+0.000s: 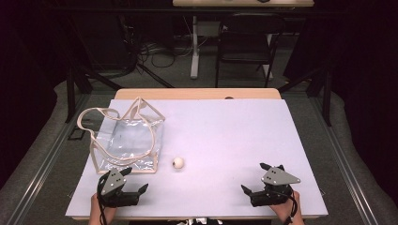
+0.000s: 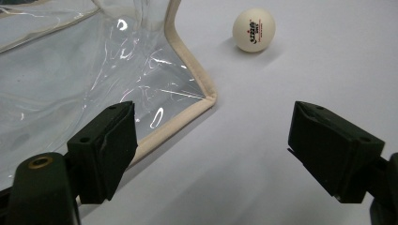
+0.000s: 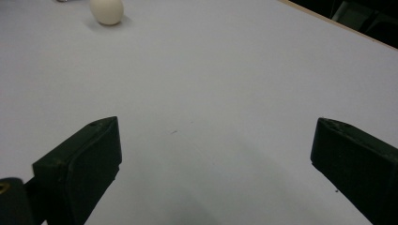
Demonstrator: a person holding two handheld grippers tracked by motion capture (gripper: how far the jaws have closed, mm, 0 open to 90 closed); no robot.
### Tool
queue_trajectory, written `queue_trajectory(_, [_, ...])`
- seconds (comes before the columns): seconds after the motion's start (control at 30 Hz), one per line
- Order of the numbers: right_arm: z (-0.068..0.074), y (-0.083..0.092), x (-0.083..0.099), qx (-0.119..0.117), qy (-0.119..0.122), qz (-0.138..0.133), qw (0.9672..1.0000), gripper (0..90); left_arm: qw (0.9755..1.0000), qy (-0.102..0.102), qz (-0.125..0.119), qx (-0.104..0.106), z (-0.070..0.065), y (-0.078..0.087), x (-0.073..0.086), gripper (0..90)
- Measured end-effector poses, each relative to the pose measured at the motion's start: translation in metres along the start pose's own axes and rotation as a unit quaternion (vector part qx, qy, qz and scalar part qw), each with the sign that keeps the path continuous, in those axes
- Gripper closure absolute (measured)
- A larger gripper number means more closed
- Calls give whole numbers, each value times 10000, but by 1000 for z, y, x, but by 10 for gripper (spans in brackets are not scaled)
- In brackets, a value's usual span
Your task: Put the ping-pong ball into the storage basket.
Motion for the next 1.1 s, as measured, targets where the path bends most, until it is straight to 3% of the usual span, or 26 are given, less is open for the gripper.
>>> queue_trajectory(0.53, [2, -4, -5, -43, -27, 36, 10000, 19, 10000, 39, 38, 23, 0, -1, 3, 164])
queue_trajectory(1.1, [9, -19, -19, -187, 106, 134, 9997, 19, 10000, 24, 68, 7, 0, -2, 3, 164])
Point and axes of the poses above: each handheld gripper's, and its own axes: y roughly backward along the jaws, x roughly out of its underside, z roughly to its left, the point moved 8 cm from there along -y, roughly forward along the jaws, and after that the axes turned 14 degrees about -x, right-handed, at the moved point
